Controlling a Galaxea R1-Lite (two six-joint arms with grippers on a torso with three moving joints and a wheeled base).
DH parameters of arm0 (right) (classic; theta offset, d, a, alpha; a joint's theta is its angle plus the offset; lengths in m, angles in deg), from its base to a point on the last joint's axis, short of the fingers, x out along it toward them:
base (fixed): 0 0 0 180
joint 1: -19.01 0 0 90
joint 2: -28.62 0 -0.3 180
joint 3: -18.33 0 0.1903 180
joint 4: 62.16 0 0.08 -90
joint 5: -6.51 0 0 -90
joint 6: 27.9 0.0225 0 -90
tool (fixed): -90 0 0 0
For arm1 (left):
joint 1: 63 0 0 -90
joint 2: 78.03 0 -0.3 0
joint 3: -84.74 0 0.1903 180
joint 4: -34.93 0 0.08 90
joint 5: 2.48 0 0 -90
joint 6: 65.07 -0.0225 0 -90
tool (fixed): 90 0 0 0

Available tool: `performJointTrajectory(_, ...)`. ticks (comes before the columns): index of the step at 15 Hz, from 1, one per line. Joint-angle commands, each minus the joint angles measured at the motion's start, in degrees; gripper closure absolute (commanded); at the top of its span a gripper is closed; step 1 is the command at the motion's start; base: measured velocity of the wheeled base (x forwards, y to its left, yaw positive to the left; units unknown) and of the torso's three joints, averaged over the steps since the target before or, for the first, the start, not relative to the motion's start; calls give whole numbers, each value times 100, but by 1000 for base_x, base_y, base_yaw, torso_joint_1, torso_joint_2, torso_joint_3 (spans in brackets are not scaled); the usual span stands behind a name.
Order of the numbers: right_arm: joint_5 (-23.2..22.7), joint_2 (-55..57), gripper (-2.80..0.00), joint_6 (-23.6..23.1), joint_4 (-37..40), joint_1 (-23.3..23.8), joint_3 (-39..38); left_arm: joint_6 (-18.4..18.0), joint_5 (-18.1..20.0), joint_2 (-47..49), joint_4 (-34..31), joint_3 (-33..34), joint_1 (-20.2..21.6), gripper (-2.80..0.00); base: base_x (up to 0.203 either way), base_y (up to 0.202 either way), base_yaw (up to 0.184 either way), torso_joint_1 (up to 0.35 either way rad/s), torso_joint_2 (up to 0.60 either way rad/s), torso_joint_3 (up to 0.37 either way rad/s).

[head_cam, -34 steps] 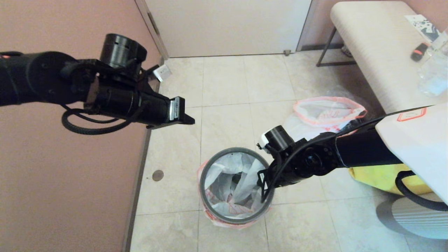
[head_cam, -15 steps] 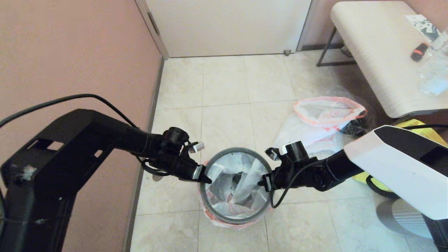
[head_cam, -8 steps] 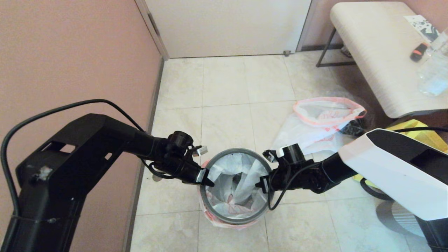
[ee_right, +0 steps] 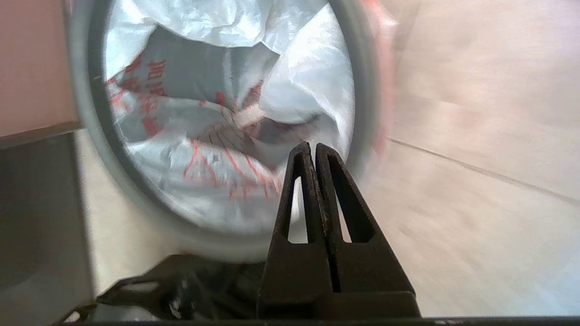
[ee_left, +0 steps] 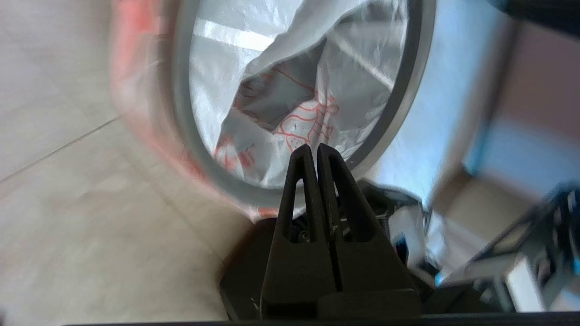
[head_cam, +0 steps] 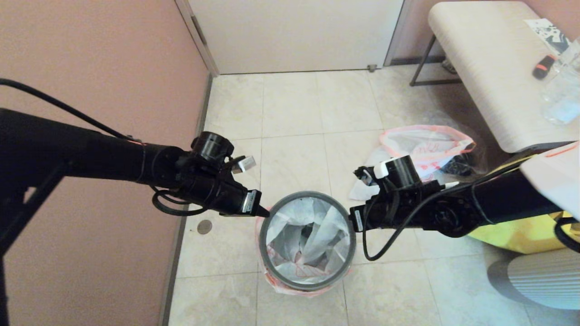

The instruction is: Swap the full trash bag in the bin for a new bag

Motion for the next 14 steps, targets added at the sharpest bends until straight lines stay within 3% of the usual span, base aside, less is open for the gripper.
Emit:
performJointTrajectory(1,342,-1136,0,1,197,105,-414,235,-798,-1086,-1,320,-56,0,0,0,0,0,0,0)
performJointTrajectory(5,1204,-2597,0,-16,562,691,-2177,482,-2003,-3106,121,1165,-130,0,0,0,0,0,0,0)
performJointTrajectory(7,1539,-3415,0,24,583,823,-2783,688,-3160,-4184,188,1880,-246,0,0,0,0,0,0,0)
performJointTrajectory(8,1616,-3874,0,76,593,869,-3041,840,-3549,-4727,249,2379,-358,0,0,0,0,0,0,0)
performJointTrajectory(12,2133,-6065,0,74,703,1316,-3877,1489,-4456,-7025,390,3843,-720,0,0,0,0,0,0,0)
performJointTrajectory(14,2461,-7290,0,-156,994,1787,-4113,1648,-4809,-8075,211,4254,-510,0,0,0,0,0,0,0)
